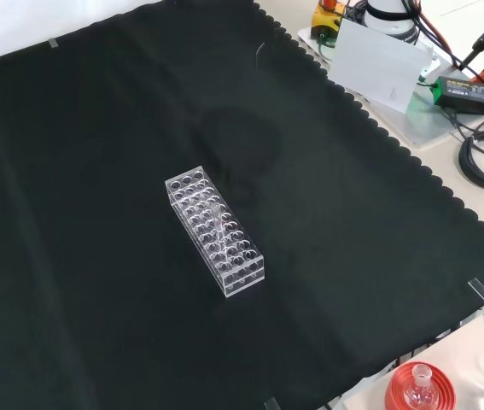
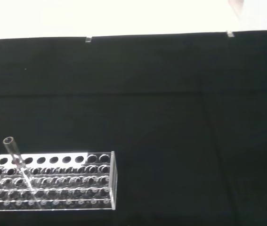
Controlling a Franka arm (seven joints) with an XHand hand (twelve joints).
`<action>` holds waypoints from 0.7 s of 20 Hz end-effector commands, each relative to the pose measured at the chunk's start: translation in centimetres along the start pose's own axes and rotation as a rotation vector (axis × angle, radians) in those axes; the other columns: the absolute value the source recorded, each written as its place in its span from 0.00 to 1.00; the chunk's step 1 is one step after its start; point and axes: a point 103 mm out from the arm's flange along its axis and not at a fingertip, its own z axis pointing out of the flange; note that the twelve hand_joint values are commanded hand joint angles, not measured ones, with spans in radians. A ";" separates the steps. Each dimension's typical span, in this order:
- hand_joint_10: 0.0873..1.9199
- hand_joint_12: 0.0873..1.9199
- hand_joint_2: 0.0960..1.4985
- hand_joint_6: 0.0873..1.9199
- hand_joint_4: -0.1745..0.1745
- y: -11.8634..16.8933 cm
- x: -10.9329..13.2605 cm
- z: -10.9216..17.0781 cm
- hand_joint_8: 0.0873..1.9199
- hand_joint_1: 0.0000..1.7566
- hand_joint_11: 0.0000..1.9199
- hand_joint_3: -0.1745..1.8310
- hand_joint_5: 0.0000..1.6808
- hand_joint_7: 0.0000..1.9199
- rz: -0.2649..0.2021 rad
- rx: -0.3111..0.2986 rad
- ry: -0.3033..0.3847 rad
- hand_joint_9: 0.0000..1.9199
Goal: Pick up the test tube.
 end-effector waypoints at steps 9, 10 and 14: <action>0.46 0.66 0.50 0.00 0.45 6.1 2.8 4.3 0.37 0.42 0.00 0.29 0.11 0.07 -0.079 0.133 0.181 0.01; 0.46 0.66 0.50 0.00 0.45 6.5 3.0 4.6 0.37 0.42 0.00 0.29 0.11 0.07 -0.082 0.139 0.180 0.01; 0.46 0.66 0.49 0.00 0.45 7.8 3.8 5.9 0.37 0.43 0.00 0.29 0.12 0.07 -0.097 0.176 0.181 0.01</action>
